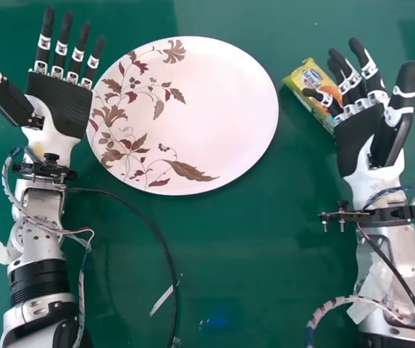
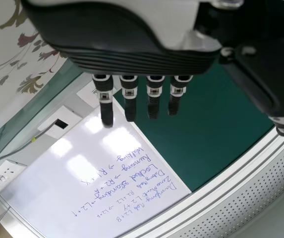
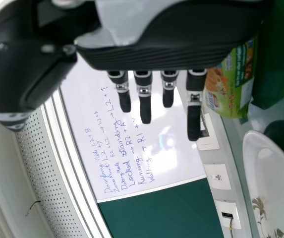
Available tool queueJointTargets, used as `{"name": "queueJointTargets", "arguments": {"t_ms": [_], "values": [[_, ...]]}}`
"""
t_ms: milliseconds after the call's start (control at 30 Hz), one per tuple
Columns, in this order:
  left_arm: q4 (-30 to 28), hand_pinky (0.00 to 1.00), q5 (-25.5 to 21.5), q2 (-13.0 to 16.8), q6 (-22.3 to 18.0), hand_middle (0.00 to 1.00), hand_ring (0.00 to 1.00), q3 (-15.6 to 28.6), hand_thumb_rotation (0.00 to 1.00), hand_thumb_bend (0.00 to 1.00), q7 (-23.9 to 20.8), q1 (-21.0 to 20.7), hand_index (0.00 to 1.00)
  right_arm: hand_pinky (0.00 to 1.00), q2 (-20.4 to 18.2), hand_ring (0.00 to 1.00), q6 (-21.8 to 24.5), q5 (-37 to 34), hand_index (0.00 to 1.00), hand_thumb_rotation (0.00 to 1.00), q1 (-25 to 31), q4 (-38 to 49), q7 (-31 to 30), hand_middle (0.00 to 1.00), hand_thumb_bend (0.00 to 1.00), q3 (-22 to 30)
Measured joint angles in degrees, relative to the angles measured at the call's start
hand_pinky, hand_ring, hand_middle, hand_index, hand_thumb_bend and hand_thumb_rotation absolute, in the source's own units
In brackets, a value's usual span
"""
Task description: Pick up biscuit and place it in the plate
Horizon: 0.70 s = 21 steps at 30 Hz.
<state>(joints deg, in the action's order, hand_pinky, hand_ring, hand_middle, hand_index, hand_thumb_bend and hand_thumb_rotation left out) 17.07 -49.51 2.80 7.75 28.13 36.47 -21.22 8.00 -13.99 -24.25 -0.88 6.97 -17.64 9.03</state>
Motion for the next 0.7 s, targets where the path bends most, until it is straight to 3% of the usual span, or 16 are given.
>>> {"name": "queueJointTargets", "arguments": {"t_ms": [200, 400, 500, 600, 700], "values": [[0.0, 0.79, -0.18, -0.23, -0.66, 1.0, 0.95, 0.15, 1.0, 1.0, -0.97, 0.0, 1.0, 0.6, 0.0, 0.89, -0.65, 0.02, 0.96, 1.0, 0.03, 0.1, -1.34, 0.87, 0.96, 0.03], [-0.02, 0.81, -0.17, -0.48, -1.52, 1.0, 0.95, 0.11, 0.97, 1.0, -1.21, -0.01, 1.0, 0.61, 0.14, 0.9, -1.81, 1.58, 0.97, 1.0, 0.74, 1.68, -1.43, 0.87, 0.96, 0.07], [-0.03, 0.83, -0.18, -0.57, -1.59, 1.0, 0.95, 0.05, 0.92, 1.0, -1.29, -0.01, 1.0, 0.6, 0.86, 0.88, -1.61, 6.48, 0.97, 1.0, 2.48, 5.71, 1.23, 0.87, 0.96, 0.08], [0.0, 0.76, -0.18, -0.78, -1.53, 1.0, 0.92, 0.06, 0.91, 1.0, -1.74, 0.24, 1.0, 0.59, 1.69, 0.88, -1.75, 13.68, 0.97, 1.0, 4.61, 8.86, 4.14, 0.87, 0.96, 0.27], [0.04, 0.76, -0.15, -1.1, -1.5, 0.99, 0.91, 0.03, 0.9, 1.0, -1.85, 0.76, 1.0, 0.59, 3.13, 0.89, -1.78, 19.19, 1.0, 1.0, 6.65, 12.44, 5.92, 0.88, 0.96, 1.39]]}}
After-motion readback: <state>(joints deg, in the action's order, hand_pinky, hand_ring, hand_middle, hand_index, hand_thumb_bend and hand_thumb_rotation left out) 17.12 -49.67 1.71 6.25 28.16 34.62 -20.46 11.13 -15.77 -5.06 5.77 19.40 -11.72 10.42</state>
